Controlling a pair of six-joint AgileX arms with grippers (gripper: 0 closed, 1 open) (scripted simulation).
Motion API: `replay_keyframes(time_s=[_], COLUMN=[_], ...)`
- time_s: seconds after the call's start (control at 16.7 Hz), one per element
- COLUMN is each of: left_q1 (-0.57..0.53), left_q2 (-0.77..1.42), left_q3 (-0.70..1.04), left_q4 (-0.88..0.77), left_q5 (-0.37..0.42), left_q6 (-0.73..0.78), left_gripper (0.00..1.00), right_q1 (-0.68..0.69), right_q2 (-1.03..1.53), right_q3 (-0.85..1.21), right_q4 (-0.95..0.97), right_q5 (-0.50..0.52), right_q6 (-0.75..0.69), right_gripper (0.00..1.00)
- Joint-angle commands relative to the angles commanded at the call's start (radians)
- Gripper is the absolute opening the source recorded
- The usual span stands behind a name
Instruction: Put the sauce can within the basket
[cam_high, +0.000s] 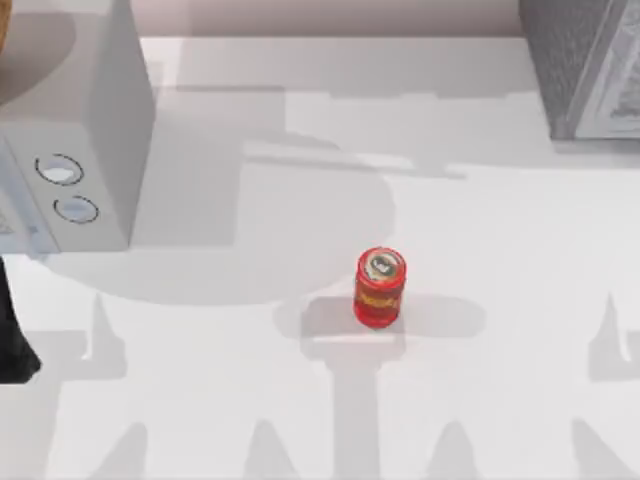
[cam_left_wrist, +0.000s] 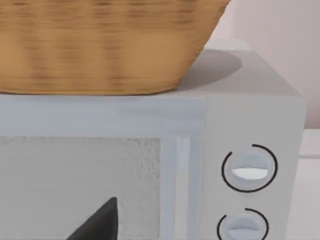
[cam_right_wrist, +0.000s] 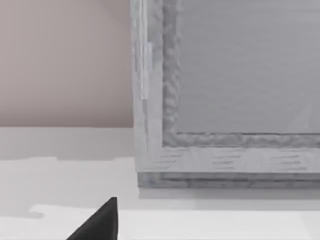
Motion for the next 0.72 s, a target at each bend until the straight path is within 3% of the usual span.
replay_keyframes(time_s=[0.36, 0.72], left_q1=[-0.013, -0.069], left_q2=[0.095, 0.499], left_q3=[0.030, 0.154], left_q4=[0.066, 0.342], left_q5=[0.043, 0.225], left_q6=[0.002, 0.008], left_gripper=[1.00, 1.00], right_q1=[0.000, 0.000], right_q2=[0.000, 0.000], right_q3=[0.000, 0.000], right_q4=[0.000, 0.000], right_q5=[0.000, 0.000], right_q6=[0.000, 0.000], right_gripper=[1.00, 1.00])
